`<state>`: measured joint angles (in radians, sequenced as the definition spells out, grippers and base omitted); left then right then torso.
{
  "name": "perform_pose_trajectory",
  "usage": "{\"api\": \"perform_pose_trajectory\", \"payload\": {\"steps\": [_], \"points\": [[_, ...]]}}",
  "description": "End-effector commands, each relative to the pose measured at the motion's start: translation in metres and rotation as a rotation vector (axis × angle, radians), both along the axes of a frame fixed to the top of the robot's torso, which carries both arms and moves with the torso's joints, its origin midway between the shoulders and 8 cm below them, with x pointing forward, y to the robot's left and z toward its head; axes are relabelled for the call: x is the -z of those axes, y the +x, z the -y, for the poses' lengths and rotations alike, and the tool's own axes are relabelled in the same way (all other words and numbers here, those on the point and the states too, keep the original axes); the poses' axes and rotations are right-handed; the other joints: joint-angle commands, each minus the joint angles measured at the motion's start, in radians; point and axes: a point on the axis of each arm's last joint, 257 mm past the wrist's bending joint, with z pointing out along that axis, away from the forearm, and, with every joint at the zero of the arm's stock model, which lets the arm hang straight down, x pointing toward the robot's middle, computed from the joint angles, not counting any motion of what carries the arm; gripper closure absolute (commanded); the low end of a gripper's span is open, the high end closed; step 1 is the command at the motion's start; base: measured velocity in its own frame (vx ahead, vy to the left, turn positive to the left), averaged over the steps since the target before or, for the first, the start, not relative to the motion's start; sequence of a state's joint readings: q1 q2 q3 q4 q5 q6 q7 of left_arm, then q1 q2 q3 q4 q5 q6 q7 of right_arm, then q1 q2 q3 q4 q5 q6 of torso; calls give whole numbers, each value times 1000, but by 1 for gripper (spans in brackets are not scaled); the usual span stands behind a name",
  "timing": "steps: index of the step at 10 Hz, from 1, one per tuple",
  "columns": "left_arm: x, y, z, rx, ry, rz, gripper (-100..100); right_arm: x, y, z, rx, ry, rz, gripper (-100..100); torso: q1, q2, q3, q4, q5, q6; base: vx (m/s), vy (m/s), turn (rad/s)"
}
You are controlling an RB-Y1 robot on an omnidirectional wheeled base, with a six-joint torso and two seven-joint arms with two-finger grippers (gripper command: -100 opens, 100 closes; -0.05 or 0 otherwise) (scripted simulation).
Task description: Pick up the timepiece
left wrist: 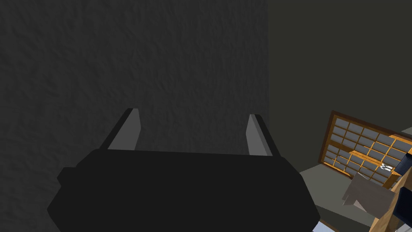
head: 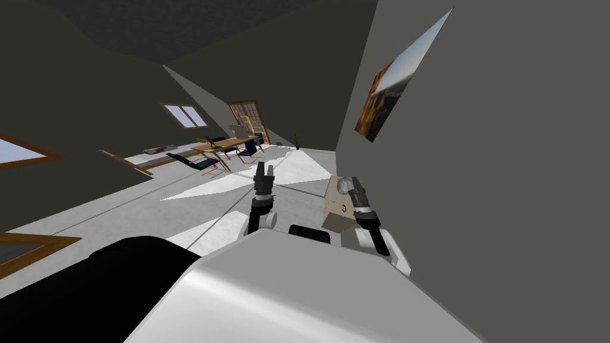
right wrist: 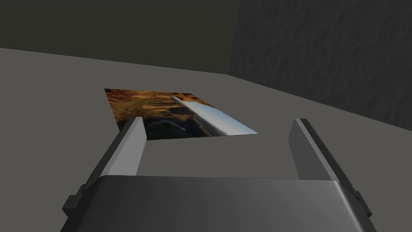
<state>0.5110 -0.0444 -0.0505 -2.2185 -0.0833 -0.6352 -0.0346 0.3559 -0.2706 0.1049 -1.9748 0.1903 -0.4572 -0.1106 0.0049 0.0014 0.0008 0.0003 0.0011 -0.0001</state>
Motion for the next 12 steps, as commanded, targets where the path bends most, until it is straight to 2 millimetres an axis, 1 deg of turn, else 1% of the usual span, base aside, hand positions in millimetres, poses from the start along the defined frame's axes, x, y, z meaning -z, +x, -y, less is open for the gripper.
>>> {"api": "perform_pose_trajectory", "payload": {"steps": [1, 2, 3, 4, 5, 6, 8, 9, 10, 11, 12], "points": [[0, 0, 0, 0, 0, 0, 0, 16, 3, -1, 5, -32, -44, -100, 0, 0, 0, 0, 0, 0, -14, 60, 15], [0, 0, 0, 0, 0, 0, 0, 39, 12, 0, 11, -83, -96, -100, -1, 0, 0, 0, 0, 0, -19, 47, 43], [0, 0, 0, 0, 0, 0, 0, 40, 12, 0, 11, -83, -97, -100, -2, 0, 0, 0, 0, 0, -15, 33, 32], [0, 0, 0, 0, 0, 0, 0, 62, 19, 3, 17, -136, -147, -100, -3, -1, 0, 0, 0, 0, -12, 37, 65], [0, 0, 0, 0, 0, 0, 0, 79, 26, 5, 23, -189, -185, -100, -3, -1, 0, 0, -1, 0, -17, 54, 94], [0, 0, 0, 0, 0, 0, 0, 89, 26, 8, 28, -191, -205, -100, -2, 0, 0, 0, 0, 0, -16, 41, 27], [0, 0, 0, 0, 0, 0, 0, 131, 37, 20, 46, -300, -294, -100, -2, -1, 0, 0, 0, 0, -21, 48, 88], [0, 0, 0, 0, 0, 0, 0, 141, 37, 24, 52, -303, -317, -100, -2, 0, 0, 0, 0, 0, -16, 36, 48], [0, 0, 0, 0, 0, 0, 0, 165, 41, 33, 65, -359, -368, -100, -3, 0, 0, 0, 0, 0, -18, 38, 63], [0, 0, 0, 0, 0, 0, 0, 168, 41, 34, 66, -360, -373, -100, -3, 0, 0, 0, -1, 0, -12, 30, 53], [0, 0, 0, 0, 0, 0, 0, 188, 44, 44, 79, -415, -418, -100, -3, 0, 0, 0, 0, 0, -10, 35, 104]]}}
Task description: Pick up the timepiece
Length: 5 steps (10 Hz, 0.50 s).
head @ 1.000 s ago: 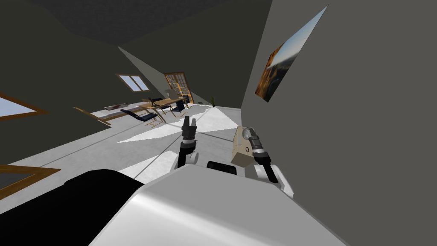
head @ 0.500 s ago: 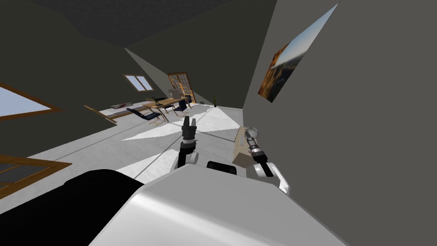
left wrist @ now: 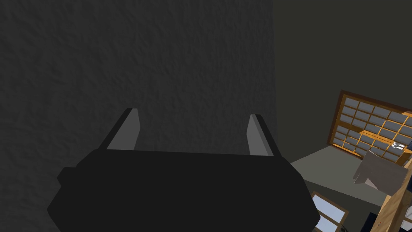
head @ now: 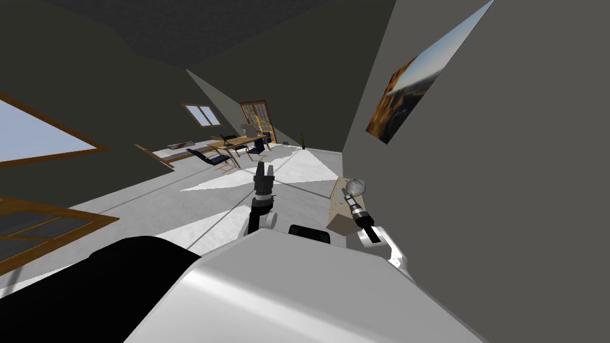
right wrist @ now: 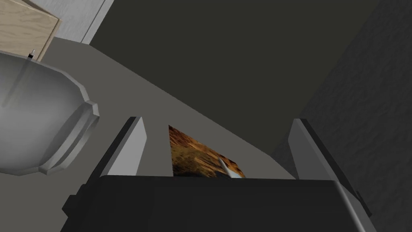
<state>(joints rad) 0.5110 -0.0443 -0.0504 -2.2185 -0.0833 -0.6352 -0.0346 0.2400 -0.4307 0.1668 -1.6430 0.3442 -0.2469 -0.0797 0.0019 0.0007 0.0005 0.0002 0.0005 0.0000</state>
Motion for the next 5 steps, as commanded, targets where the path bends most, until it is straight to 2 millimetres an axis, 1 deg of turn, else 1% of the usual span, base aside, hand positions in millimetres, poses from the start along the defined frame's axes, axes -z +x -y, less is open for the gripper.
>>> {"api": "perform_pose_trajectory", "payload": {"steps": [1, 2, 3, 4, 5], "points": [[0, 0, 0, 0, 0, 0, 0, 18, 1, 7, 12, -32, -36, -100, 0, 0, 0, 0, 0, 0, -6, 27, 51], [0, 0, 0, 0, 0, 0, 0, 29, 4, 14, 16, -83, -61, -100, 0, 0, 0, 0, 0, 0, -13, 29, 94], [0, 0, 0, 0, 0, 0, 0, 43, 1, 21, 28, -89, -91, -100, 0, 0, 0, 0, 0, 0, -10, 25, 50], [0, 0, 0, 0, 0, 0, 0, 59, 3, 32, 38, -143, -127, -100, -1, 0, 0, 0, 0, 1, -10, 30, 107], [0, 0, 0, 0, 0, 0, 0, 68, 1, 37, 45, -147, -145, -100, 0, 0, 0, 0, 0, 0, -9, 21, 50]]}}
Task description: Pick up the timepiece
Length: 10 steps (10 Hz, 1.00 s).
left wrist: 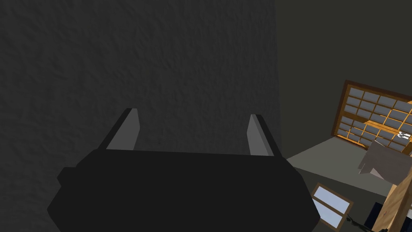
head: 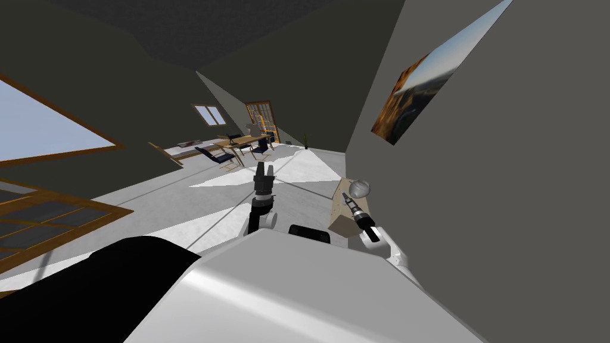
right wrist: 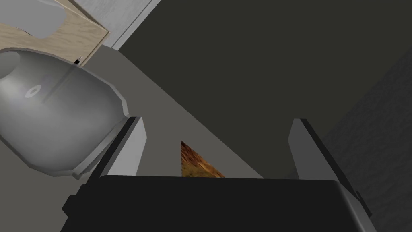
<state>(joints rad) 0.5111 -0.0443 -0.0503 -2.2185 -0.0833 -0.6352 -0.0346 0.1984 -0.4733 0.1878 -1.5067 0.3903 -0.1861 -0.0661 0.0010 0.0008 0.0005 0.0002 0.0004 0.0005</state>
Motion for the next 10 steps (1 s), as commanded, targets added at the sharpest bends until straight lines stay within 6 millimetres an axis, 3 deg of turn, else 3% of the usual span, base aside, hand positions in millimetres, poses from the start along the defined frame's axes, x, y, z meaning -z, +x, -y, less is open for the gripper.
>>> {"api": "perform_pose_trajectory", "payload": {"steps": [1, 5, 8, 9, 10], "points": [[0, 0, 0, 0, 0, 0, 0, 18, 3, 13, 11, -61, -41, -100, 0, 0, 0, 0, 0, 0, -9, 27, 86], [0, 0, 0, 0, 0, 0, 0, 53, -5, 40, 42, -123, -120, -100, -1, 0, 0, 0, 0, 0, -6, 10, 66], [0, 0, 0, 0, 0, 0, 0, 86, -12, 76, 74, -226, -207, -100, -1, 0, 0, 0, 0, 0, -8, 12, 92], [0, 0, 0, 0, 0, 0, 0, 92, -16, 80, 80, -230, -221, -100, -1, 0, 0, 0, 0, 0, -7, 6, 64], [0, 0, 0, 0, 0, 0, 0, 106, -21, 99, 97, -277, -262, -100, -1, 0, 0, 0, 0, 0, -10, 8, 111]]}}
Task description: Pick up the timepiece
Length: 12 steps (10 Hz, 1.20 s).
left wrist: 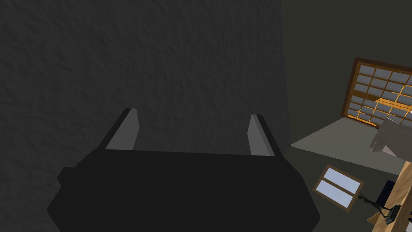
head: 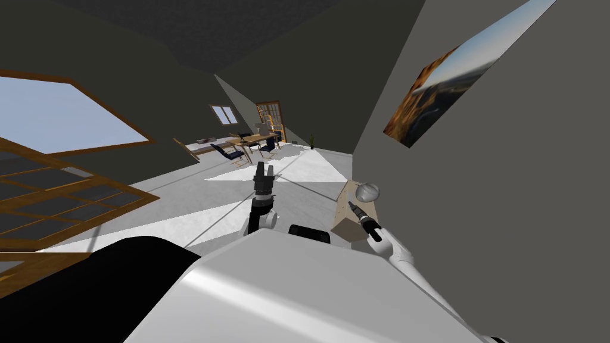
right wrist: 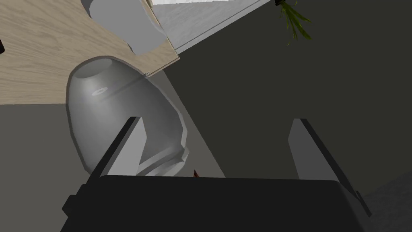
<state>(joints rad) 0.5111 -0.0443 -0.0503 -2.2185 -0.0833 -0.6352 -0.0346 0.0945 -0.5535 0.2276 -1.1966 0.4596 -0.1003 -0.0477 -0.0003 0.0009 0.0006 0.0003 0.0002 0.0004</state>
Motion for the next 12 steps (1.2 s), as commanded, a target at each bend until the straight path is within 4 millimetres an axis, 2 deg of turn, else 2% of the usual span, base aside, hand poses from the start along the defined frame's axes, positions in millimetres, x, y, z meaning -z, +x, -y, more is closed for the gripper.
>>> {"api": "perform_pose_trajectory", "payload": {"steps": [1, 2, 3, 4, 7, 9, 12], "points": [[0, 0, 0, 0, 0, 0, 0, 19, -11, 23, 23, -67, -58, -100, 0, 0, 0, 0, 0, 0, -15, 3, 201], [0, 0, 0, 0, 0, 0, 0, 29, -16, 40, 37, -107, -92, -100, 0, 0, 0, 0, 0, 0, -17, -8, 202], [0, 0, 0, 0, 0, 0, 0, 39, -25, 48, 52, -115, -118, -100, -1, 0, 0, 0, 0, 0, -11, -12, 56], [0, 0, 0, 0, 0, 0, 0, 39, -25, 49, 53, -115, -120, -100, -1, 0, 0, 0, 0, 1, -5, -6, -34], [0, 0, 0, 0, 0, 0, 0, 54, -36, 78, 78, -183, -178, -100, -1, 0, 0, 0, 0, 0, -7, -7, 113], [0, 0, 0, 0, 0, 0, 0, 63, -46, 87, 93, -191, -204, -100, -1, 0, 0, 0, 0, 1, -4, -10, 14], [0, 0, 0, 0, 0, 0, 0, 84, -71, 127, 134, -268, -296, -100, -1, 0, 0, 0, 0, 0, -10, -14, 178]]}}
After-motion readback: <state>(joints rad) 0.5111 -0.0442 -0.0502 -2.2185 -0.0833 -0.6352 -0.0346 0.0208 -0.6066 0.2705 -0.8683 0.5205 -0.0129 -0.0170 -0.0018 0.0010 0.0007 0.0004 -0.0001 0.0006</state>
